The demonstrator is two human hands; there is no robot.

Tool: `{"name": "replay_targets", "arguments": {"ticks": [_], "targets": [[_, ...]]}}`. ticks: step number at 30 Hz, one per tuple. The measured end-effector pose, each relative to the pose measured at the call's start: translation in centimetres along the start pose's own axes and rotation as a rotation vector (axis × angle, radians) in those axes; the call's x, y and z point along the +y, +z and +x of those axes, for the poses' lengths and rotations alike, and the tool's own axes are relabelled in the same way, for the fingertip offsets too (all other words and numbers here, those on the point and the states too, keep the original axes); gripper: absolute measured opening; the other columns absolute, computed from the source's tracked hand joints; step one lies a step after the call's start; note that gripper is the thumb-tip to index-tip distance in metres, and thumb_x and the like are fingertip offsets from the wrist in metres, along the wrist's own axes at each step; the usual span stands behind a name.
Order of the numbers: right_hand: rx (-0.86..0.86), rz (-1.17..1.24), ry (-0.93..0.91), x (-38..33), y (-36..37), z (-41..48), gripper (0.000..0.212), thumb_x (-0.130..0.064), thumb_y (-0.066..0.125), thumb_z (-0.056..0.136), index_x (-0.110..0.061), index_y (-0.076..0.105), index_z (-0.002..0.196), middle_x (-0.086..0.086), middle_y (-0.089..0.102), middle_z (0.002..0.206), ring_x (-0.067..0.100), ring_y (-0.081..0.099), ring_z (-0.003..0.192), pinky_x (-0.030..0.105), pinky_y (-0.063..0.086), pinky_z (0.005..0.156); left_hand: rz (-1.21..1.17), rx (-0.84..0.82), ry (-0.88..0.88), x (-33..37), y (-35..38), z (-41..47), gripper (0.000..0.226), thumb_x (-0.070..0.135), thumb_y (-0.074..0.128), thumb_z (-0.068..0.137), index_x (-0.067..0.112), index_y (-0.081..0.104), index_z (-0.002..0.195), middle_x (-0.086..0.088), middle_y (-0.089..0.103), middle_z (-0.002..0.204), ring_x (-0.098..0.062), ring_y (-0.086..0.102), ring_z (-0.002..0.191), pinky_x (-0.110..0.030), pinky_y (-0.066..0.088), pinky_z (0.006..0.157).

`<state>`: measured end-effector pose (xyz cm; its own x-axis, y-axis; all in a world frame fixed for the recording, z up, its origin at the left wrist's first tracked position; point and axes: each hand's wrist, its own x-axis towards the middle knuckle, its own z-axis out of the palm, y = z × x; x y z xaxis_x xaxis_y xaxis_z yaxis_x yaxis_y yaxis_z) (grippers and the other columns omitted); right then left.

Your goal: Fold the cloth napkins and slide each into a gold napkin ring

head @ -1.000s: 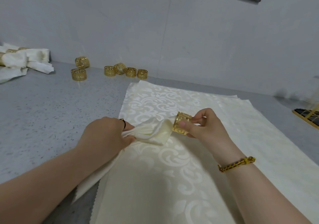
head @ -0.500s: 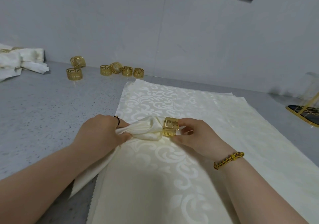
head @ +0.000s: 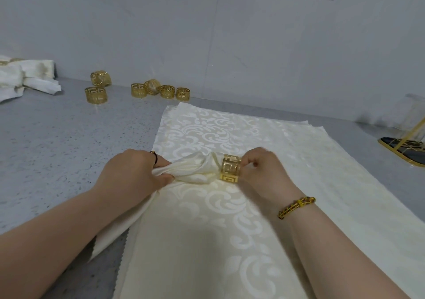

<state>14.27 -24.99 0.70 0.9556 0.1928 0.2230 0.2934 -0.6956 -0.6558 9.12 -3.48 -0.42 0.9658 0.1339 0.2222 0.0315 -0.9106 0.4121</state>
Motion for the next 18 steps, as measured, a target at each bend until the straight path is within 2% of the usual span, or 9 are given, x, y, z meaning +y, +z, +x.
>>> {"name": "replay_targets", "arguments": {"ticks": [1, 2, 3, 5, 8, 10, 12, 14, 18], "targets": [[0.067, -0.004, 0.014, 0.1, -0.6, 0.0, 0.036, -0.007, 0.061, 0.082, -0.027, 0.046, 0.056, -0.011, 0.044, 0.078, 0.011, 0.045, 0.087, 0.016, 0.033, 0.073, -0.006, 0.002, 0.0, 0.0, 0.0, 0.0, 0.033, 0.039, 0.06, 0.084, 0.032, 0.061, 0.116, 0.007, 0.066, 0.103, -0.009, 0.05, 0.075, -0.016, 0.032, 0.058], [0.097, -0.004, 0.032, 0.2, -1.4, 0.0, 0.036, -0.007, 0.061, 0.082, -0.026, 0.047, 0.055, -0.007, 0.046, 0.078, 0.005, 0.047, 0.079, 0.014, 0.033, 0.068, -0.009, 0.003, 0.001, -0.1, 0.0, 0.1, 0.033, 0.039, 0.06, 0.084, 0.032, 0.061, 0.116, 0.007, 0.066, 0.103, -0.007, 0.046, 0.073, -0.014, 0.031, 0.056], [0.089, 0.012, 0.053, 0.3, -2.3, 0.0, 0.034, -0.006, 0.061, 0.082, -0.023, 0.049, 0.054, -0.006, 0.047, 0.074, -0.001, 0.048, 0.065, 0.01, 0.033, 0.059, -0.01, 0.004, 0.003, -0.1, 0.1, 0.1, 0.033, 0.039, 0.06, 0.084, 0.032, 0.061, 0.116, 0.008, 0.066, 0.104, -0.006, 0.044, 0.073, -0.016, 0.031, 0.058], [0.014, 0.106, 0.111, 0.7, -3.6, -0.2, 0.029, -0.003, 0.059, 0.082, -0.016, 0.054, 0.056, -0.004, 0.05, 0.062, -0.001, 0.048, 0.049, 0.007, 0.035, 0.049, -0.012, -0.003, 0.004, -0.2, 0.1, 0.1, 0.034, 0.039, 0.06, 0.084, 0.031, 0.061, 0.117, 0.008, 0.066, 0.106, -0.006, 0.045, 0.077, -0.019, 0.032, 0.064], [-0.046, 0.268, 0.2, 0.7, -4.0, -0.5, 0.023, -0.001, 0.055, 0.086, -0.009, 0.056, 0.064, 0.003, 0.058, 0.06, 0.002, 0.055, 0.046, 0.012, 0.046, 0.048, -0.026, -0.007, 0.007, -0.2, 0.1, 0.2, 0.033, 0.039, 0.06, 0.084, 0.031, 0.061, 0.116, 0.007, 0.066, 0.104, -0.008, 0.048, 0.075, -0.019, 0.032, 0.061], [-0.029, 0.328, 0.219, 0.4, -3.5, -0.4, 0.023, 0.0, 0.051, 0.088, -0.009, 0.054, 0.067, 0.005, 0.058, 0.059, 0.004, 0.056, 0.042, 0.014, 0.047, 0.044, -0.017, -0.003, 0.016, -0.3, 0.1, 0.2, 0.034, 0.039, 0.06, 0.084, 0.031, 0.061, 0.117, 0.008, 0.066, 0.107, -0.011, 0.056, 0.087, -0.019, 0.033, 0.068], [0.033, 0.305, 0.191, 0.2, -3.0, -0.2, 0.024, -0.001, 0.049, 0.089, -0.012, 0.053, 0.068, 0.004, 0.055, 0.059, 0.013, 0.054, 0.046, 0.021, 0.046, 0.048, -0.012, -0.004, 0.028, -0.3, 0.2, 0.1, 0.036, 0.04, 0.059, 0.084, 0.031, 0.06, 0.118, 0.008, 0.065, 0.111, -0.011, 0.057, 0.098, -0.019, 0.033, 0.072], [0.12, 0.234, 0.129, 0.4, -2.7, -0.1, 0.025, -0.002, 0.048, 0.088, -0.018, 0.054, 0.07, 0.003, 0.054, 0.063, 0.016, 0.048, 0.054, 0.027, 0.042, 0.057, -0.007, -0.01, 0.032, -0.4, 0.2, 0.1, 0.037, 0.041, 0.059, 0.084, 0.031, 0.059, 0.119, 0.009, 0.064, 0.112, -0.011, 0.057, 0.1, -0.018, 0.033, 0.073], [0.196, 0.149, 0.063, 0.6, -1.7, -0.1, 0.031, -0.001, 0.043, 0.087, -0.02, 0.067, 0.094, -0.007, 0.057, 0.073, 0.007, 0.05, 0.053, 0.019, 0.043, 0.06, 0.008, -0.011, 0.034, -0.4, 0.1, 0.2, 0.036, 0.042, 0.058, 0.085, 0.033, 0.058, 0.119, 0.008, 0.065, 0.109, -0.01, 0.056, 0.094, -0.019, 0.033, 0.071]]}}
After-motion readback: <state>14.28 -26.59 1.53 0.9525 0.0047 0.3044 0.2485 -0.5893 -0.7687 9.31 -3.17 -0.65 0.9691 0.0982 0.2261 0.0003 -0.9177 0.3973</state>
